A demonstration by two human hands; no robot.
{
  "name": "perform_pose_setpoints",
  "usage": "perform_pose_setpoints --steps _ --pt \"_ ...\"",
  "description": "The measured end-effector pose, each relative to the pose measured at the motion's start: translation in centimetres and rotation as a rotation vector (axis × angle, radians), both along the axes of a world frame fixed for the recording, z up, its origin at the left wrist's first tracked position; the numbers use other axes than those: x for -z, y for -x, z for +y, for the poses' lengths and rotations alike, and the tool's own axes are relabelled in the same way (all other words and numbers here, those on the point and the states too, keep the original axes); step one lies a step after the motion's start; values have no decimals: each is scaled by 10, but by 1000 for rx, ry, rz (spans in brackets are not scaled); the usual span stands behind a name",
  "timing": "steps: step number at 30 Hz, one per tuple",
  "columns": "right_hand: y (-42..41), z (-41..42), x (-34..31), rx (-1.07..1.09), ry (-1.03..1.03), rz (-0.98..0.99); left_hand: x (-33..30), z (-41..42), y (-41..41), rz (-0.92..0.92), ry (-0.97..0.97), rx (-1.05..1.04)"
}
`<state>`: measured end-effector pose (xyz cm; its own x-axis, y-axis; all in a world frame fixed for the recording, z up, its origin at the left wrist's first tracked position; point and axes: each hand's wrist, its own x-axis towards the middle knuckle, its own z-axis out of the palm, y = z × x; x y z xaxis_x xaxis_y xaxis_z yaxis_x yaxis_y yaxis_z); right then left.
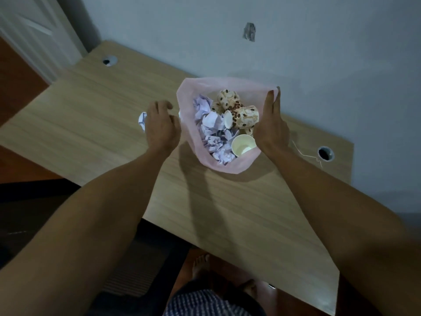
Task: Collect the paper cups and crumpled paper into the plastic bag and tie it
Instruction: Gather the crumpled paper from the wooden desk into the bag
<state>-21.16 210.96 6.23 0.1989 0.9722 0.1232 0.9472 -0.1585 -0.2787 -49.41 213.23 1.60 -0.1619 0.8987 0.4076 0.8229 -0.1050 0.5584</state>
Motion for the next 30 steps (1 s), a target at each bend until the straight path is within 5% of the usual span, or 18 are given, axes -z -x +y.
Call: perform_pose_setpoints --steps 4,12,22,30 --pt "0 6 -1 10 2 -2 18 4 43 -72 244 -144" --pt "-14 24 9 67 -24 -42 75 41 75 -12 537 -7" --pt "-10 10 -3 48 21 5 26 3 13 -309 -121 108" --pt "-10 6 -13 80 42 37 -3 -15 -58 -70 -5 490"
